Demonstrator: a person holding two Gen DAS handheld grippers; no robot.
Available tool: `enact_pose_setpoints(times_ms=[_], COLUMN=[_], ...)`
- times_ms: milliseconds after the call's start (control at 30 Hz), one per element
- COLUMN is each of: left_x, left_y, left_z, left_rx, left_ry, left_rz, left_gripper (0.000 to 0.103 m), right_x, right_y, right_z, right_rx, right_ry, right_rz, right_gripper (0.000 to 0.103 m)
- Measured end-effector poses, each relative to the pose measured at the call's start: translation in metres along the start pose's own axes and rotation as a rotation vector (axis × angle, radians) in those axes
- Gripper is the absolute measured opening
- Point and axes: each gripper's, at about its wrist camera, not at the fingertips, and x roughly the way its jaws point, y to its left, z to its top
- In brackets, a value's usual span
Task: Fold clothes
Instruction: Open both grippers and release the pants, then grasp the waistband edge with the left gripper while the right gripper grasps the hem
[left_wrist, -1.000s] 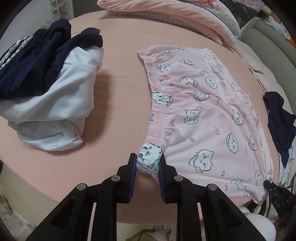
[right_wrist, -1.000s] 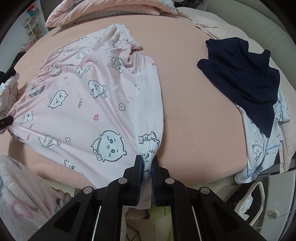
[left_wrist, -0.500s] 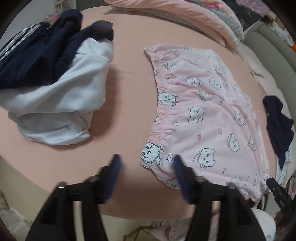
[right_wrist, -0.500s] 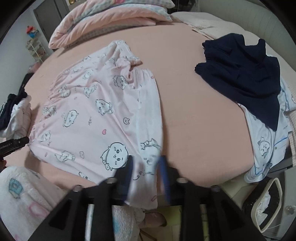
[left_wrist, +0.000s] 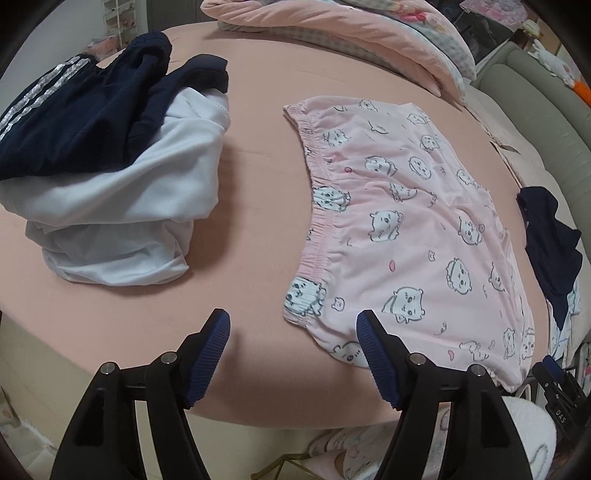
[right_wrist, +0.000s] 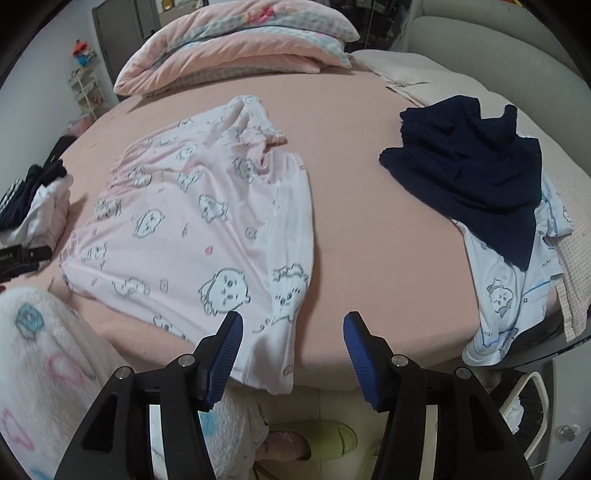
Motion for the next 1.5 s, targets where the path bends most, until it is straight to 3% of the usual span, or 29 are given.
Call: enact_pose_setpoints(times_ms=[167,667,867,1000,1267,1500], left_x=[0.003,0.014,0.015,0.016,0.028,0.038], left_y=[-0.004,-0.016,-0.014,-0.018,-0.024,-0.031], left_z=[-0.007,-0.025,-0.029,-0.033,-0.032,-0.027], left_rx=[0.030,0.092,0.084,0.132,0.153,0.176], left_ry=[0.013,0.046,0.018,-0.020,-0.010,0.007], left_rz=[0.030,-0.005,0.004,0.028,0.027,0.026], left_gripper=[0.070,0.070,0.070,0.070,0.069,0.069], right_x=[0.001,0.013,0.019,0.022,0.029,0.033], right_y=[0.004,0.003,0.002,0.001,0.006,0.012], right_z=[-0.008,-0.027,-0.029,-0.030,-0.029,-0.028], right_rx=[-0.019,0.034,0.072,0.075,0.049,0.026], right_ry=[0.007,0.054,0.063,0.047,0.061,0.069], right_rz=[-0.004,0.045,0.087,0.095,0.068,0.043], right_gripper=[0.056,0.056,0.056,0.056,0.055,0.040])
